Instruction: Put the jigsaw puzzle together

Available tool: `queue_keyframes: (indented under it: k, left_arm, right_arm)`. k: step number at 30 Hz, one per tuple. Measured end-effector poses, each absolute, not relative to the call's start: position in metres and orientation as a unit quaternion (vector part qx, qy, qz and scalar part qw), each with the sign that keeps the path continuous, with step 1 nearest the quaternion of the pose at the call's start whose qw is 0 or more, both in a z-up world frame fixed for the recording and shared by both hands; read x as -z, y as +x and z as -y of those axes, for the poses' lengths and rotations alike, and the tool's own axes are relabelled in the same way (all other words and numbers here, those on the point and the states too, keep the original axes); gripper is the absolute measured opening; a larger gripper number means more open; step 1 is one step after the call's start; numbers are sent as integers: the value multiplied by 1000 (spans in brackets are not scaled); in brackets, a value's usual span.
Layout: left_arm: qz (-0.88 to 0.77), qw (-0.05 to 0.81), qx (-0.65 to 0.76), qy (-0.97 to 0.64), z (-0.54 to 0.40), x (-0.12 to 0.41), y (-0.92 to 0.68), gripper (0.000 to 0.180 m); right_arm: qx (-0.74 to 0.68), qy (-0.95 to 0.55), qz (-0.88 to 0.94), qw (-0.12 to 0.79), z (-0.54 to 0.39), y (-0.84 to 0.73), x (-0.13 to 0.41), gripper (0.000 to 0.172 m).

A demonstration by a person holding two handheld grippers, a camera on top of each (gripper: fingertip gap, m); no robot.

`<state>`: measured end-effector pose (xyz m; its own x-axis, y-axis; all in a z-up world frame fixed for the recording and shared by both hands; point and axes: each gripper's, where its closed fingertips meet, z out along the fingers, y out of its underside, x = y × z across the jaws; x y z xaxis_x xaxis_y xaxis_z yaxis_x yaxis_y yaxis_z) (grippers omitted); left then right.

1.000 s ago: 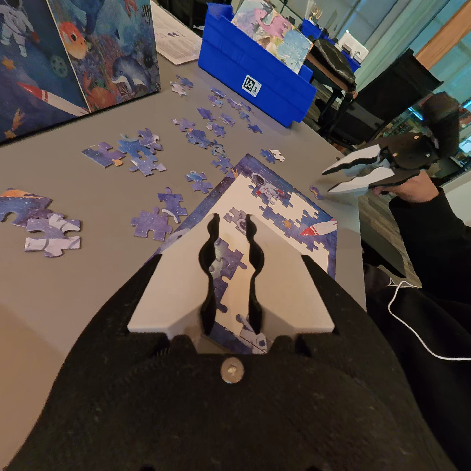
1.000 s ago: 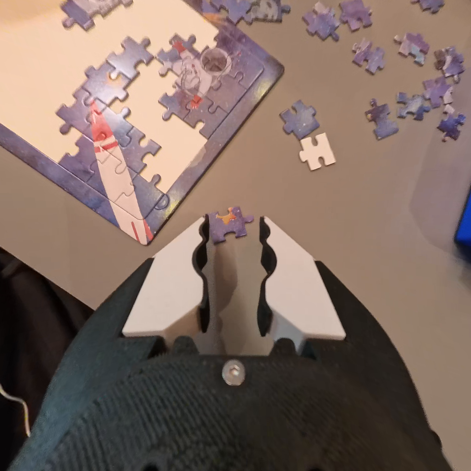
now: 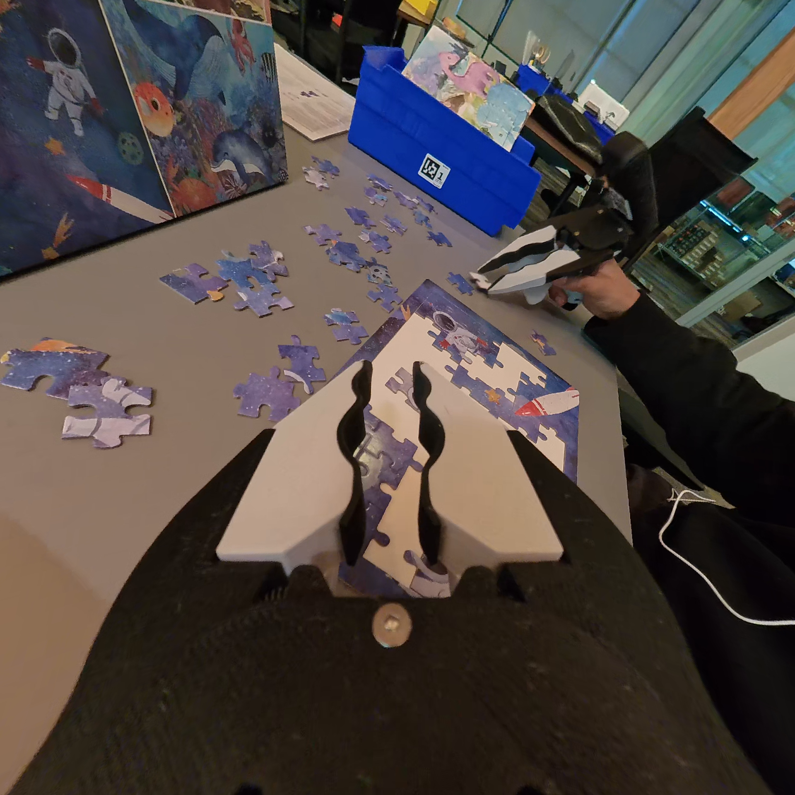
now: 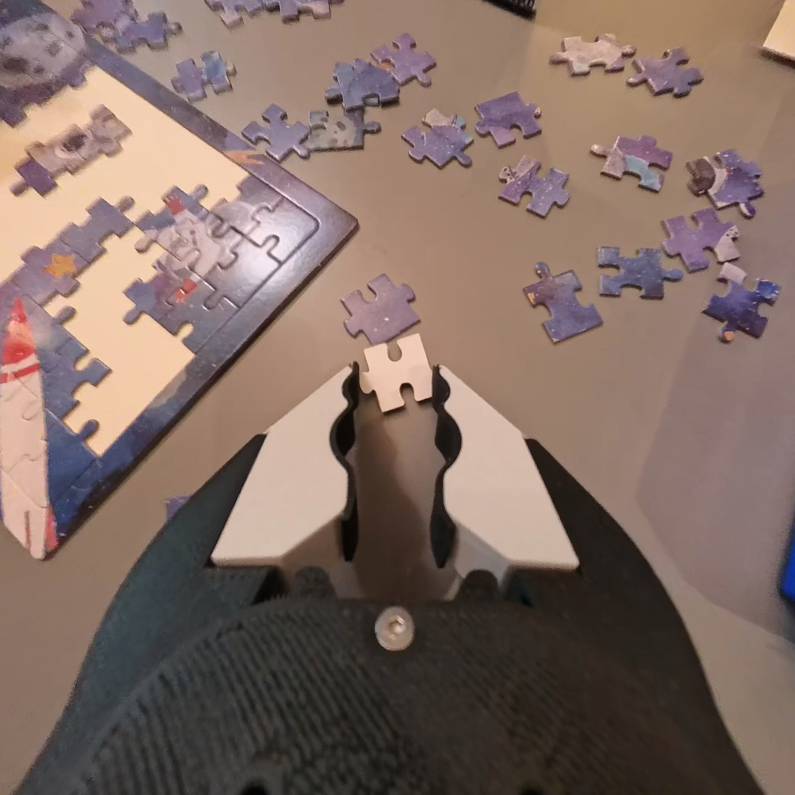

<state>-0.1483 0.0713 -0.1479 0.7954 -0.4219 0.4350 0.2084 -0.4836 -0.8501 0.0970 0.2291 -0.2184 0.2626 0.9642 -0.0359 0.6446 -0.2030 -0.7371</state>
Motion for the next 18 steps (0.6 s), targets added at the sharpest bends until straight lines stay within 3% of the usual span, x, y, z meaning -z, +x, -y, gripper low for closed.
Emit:
queue_keyframes:
  k: [3, 7, 11, 14, 18]
  left_arm:
    - [-73, 507, 318, -798, -72, 145, -143, 18]
    - [-118, 532, 351, -762, -70, 122, -115, 30]
    - [-211, 560, 435, -673, -51, 79, -53, 45]
    - [-264, 559, 462, -635, -38, 65, -16, 50]
    - [-299, 553, 465, -623, -32, 63, 13, 50]
  right_arm:
    - [-341, -712, 511, 341, -213, 87, 185, 32]
    - [-590, -606, 433, 312, -145, 58, 106, 32]
    - [-780, -487, 365, 146, -77, 43, 53, 31]
    - [-840, -441, 315, -10, -51, 34, 41, 30]
    - [-829, -450, 323, -79, -31, 17, 54, 31]
